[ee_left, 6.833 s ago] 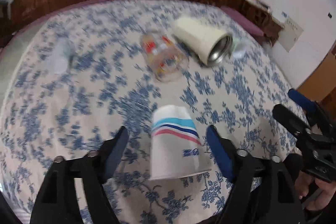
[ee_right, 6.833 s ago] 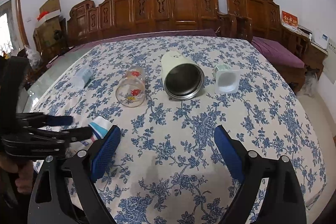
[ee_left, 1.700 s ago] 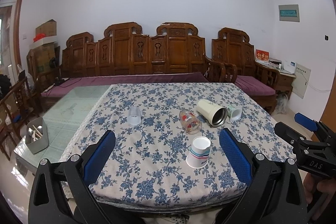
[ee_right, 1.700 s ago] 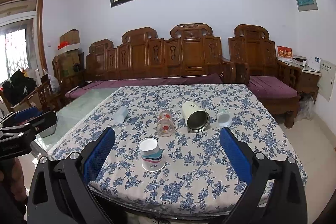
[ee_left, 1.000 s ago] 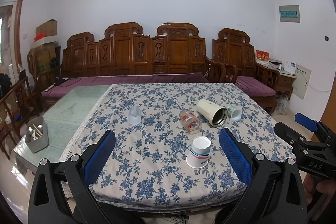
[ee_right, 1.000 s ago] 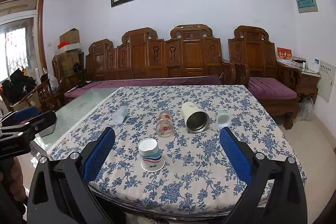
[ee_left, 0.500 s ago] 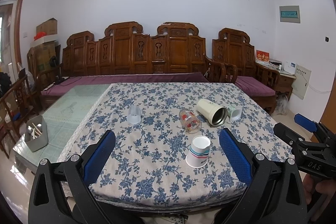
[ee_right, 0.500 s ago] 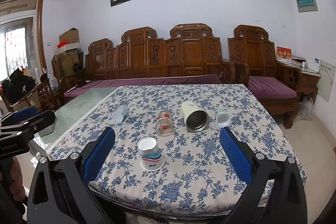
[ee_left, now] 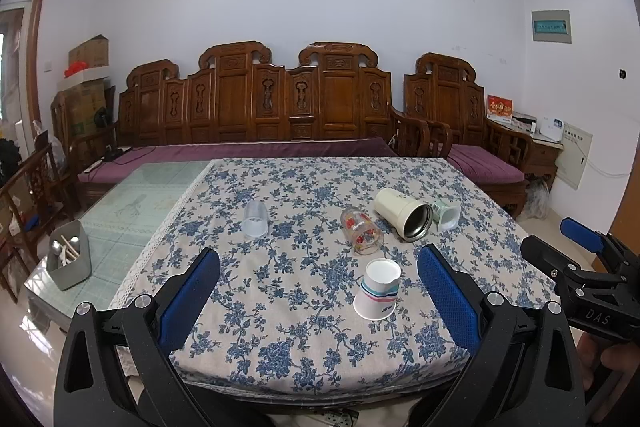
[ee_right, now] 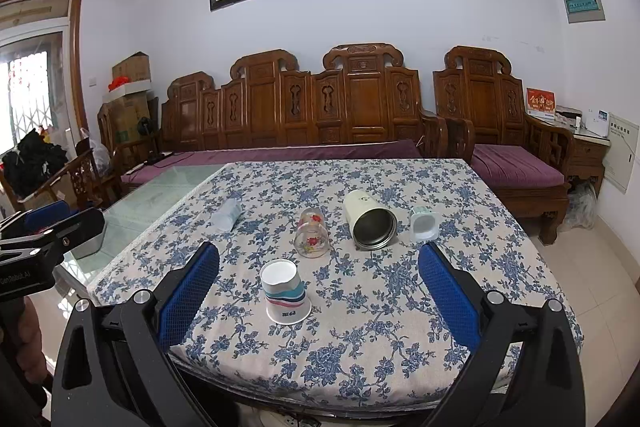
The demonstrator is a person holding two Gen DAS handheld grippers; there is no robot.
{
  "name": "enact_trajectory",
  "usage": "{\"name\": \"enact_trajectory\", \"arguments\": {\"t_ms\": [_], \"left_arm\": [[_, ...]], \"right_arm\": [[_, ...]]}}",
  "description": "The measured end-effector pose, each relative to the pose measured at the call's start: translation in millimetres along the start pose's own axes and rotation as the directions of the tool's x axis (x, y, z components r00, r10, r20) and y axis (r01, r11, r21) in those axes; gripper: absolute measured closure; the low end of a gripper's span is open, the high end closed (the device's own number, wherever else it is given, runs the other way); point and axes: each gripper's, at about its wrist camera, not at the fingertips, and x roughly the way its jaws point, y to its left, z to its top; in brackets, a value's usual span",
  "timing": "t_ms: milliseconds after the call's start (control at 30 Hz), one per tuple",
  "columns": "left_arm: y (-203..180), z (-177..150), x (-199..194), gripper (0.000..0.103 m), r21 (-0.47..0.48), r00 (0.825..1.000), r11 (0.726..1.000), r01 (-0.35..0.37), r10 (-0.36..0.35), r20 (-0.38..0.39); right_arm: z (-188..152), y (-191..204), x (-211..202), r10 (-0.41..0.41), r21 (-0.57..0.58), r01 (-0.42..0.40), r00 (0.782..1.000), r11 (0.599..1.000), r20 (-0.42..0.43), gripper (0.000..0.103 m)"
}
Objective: Flip cup upside down
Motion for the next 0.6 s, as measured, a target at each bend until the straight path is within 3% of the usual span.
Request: {"name": "enact_trajectory", "arguments": {"t_ms": [600], "left_arm": [[-0.1, 1.1, -0.3, 0.008, -0.003, 1.000, 1.000, 0.001, -0.001, 0.006]], "right_arm": [[-1.1, -1.0, 0.5, 0.000, 0.000, 0.000, 1.000, 1.000, 0.000, 0.003]]}}
